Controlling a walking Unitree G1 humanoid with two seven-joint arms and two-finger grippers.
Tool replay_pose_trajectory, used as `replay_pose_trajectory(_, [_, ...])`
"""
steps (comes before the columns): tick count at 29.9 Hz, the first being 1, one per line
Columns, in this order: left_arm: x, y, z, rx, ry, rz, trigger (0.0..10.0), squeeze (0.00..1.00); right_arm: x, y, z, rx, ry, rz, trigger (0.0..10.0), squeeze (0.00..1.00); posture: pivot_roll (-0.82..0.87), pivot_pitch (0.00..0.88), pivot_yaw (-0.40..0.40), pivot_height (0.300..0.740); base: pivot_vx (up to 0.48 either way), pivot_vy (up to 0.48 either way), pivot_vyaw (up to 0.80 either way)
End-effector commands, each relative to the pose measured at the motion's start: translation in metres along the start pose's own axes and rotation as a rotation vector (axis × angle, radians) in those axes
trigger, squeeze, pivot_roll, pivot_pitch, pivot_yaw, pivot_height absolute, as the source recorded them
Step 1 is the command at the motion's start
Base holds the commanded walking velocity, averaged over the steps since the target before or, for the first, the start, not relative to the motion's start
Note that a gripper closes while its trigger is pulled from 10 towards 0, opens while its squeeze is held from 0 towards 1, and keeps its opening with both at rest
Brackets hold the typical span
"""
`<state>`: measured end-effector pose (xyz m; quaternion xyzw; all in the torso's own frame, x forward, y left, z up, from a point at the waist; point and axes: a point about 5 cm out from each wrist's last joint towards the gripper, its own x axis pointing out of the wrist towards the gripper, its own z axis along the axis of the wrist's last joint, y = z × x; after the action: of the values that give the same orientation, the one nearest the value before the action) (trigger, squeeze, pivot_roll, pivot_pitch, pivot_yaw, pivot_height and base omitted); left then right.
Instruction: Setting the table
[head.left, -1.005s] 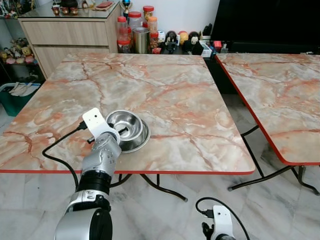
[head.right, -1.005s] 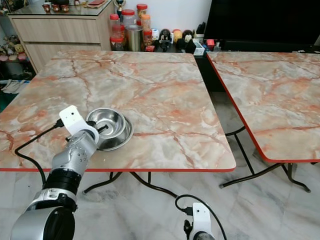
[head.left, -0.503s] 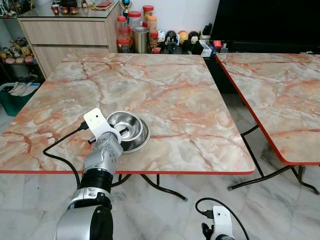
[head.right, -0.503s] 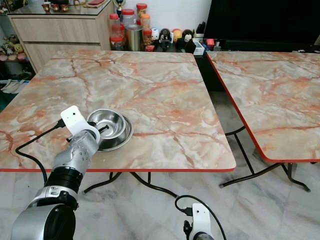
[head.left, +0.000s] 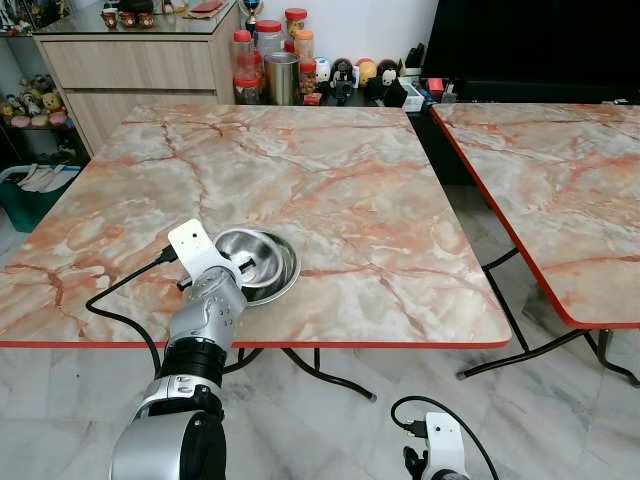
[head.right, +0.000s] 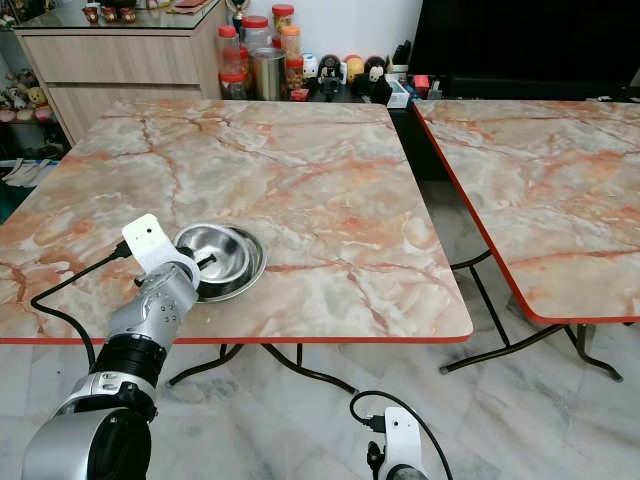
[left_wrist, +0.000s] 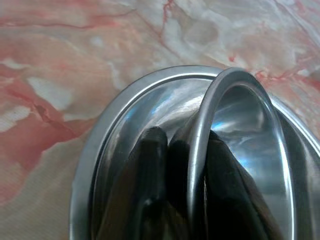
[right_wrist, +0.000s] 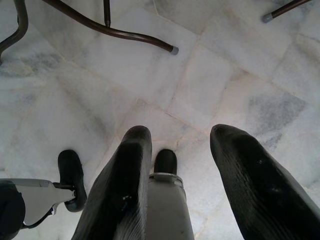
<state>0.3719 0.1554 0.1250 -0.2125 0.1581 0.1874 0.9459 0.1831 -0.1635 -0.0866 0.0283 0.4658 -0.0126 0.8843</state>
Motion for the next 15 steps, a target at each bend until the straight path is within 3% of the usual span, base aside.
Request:
replay_pose_trajectory(1, [0.0004, -0.0054, 0.0057, 0.017, -0.011, -0.002, 10.0, 0.01, -0.0003, -0.0006, -0.0014, 0.005, 0.004, -0.003, 10.0, 0.0, 0.01, 0.0, -0.027, 0.74, 0.0, 0.0, 0.0])
replay_pose_trajectory(15, [0.0005, -0.0054, 0.0081, 0.032, -0.012, -0.002, 10.0, 0.0, 0.0, -0.0001, -0.0003, 0.005, 0.002, -0.003, 10.0, 0.0, 0.01, 0.0, -0.027, 0.74, 0.0, 0.0, 0.0])
